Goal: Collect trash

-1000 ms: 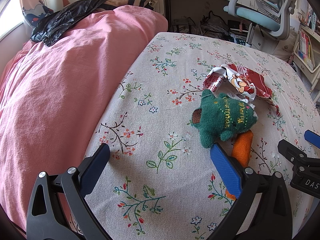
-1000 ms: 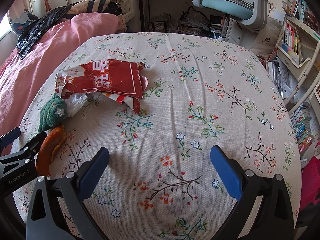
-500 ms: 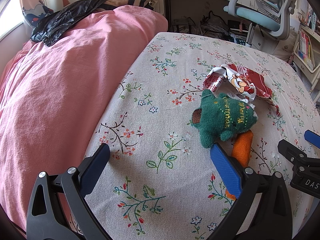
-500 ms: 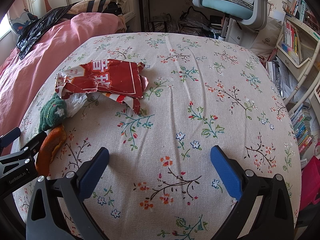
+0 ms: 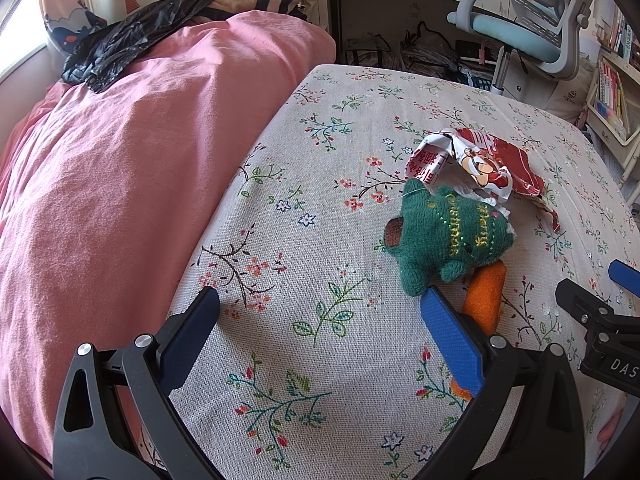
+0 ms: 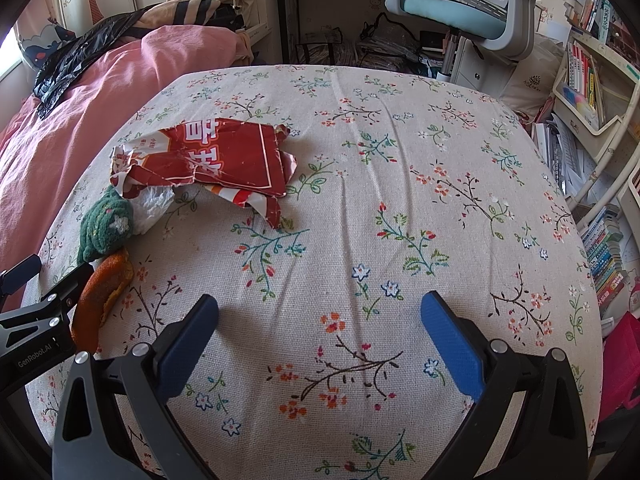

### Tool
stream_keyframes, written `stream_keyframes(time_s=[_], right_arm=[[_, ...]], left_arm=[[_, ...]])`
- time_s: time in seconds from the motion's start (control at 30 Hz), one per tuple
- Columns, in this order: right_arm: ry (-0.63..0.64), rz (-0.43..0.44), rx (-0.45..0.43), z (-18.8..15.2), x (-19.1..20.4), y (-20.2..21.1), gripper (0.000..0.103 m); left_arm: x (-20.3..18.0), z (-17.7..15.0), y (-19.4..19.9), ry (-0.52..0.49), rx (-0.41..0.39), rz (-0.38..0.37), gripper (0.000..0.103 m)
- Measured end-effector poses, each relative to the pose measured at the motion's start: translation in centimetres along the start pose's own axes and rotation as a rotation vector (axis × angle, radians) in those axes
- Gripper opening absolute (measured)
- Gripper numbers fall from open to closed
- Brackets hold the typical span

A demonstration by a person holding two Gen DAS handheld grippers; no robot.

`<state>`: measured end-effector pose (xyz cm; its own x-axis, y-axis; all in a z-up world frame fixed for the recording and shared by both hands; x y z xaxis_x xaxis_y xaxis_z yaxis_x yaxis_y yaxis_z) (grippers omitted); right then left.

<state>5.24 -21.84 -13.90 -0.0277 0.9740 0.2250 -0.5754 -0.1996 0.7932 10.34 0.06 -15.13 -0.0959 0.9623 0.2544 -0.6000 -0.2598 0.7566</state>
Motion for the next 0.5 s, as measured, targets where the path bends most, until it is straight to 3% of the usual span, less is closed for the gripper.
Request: stream_keyframes(time_s=[0.17, 0.5], right_arm=[[0.071, 0.055, 0.065, -0.13, -0.22, 0.24, 0.097], [0.108, 0.076, 0.035, -0.77, -0.12, 0.43, 0.097]], left_arm=[[0.01, 0.00, 0.00, 0.000, 0.000, 0.000, 0.097], [0.01, 0.01, -0.01, 0.000, 0.000, 0.000, 0.097]])
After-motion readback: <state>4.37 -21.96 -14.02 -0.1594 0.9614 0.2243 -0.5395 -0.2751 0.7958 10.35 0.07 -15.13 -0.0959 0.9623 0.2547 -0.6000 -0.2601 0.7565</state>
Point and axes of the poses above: each gripper's, at about its wrist camera, not at the fingertips, and y roughly against the way its jaws point, x to its left, z to its top, the point moved 5 cm from there along -y, roughly the way its jaws point, and after that the axes turned 14 degrees about z, right-handed, at the moved point
